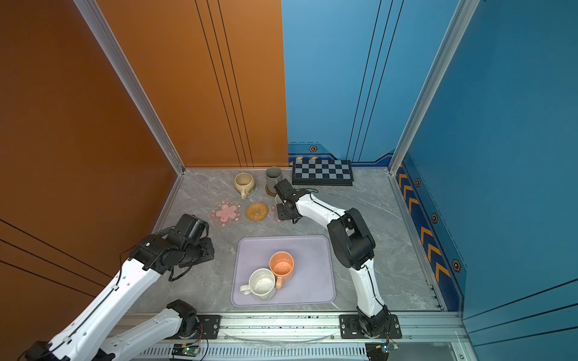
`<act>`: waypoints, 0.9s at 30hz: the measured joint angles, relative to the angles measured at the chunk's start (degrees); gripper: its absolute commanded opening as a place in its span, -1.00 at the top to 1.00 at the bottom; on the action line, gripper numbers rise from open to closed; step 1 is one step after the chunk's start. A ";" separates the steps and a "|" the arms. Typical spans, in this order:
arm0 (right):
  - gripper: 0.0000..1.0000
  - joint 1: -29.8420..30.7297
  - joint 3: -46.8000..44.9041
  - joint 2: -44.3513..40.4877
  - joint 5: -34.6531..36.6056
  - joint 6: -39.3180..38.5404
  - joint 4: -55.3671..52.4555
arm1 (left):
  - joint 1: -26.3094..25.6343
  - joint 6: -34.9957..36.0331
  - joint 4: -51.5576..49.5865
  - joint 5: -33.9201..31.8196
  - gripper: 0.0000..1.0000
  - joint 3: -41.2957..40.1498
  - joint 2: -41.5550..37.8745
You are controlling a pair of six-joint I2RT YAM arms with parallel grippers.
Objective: Place cups on coasters
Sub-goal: Place the cup on the coaster.
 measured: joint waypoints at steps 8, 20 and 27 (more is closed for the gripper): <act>1.00 0.00 0.02 0.09 0.42 -0.15 0.04 | 0.00 -0.63 0.00 0.17 0.16 -0.42 -1.33; 0.98 0.00 -0.81 -0.13 0.59 -0.09 0.96 | 0.31 -0.63 0.02 0.57 0.16 -0.68 -0.85; 0.59 -0.04 -0.96 -0.15 0.13 0.50 1.18 | 0.31 -0.63 0.00 0.61 0.16 -0.68 -0.85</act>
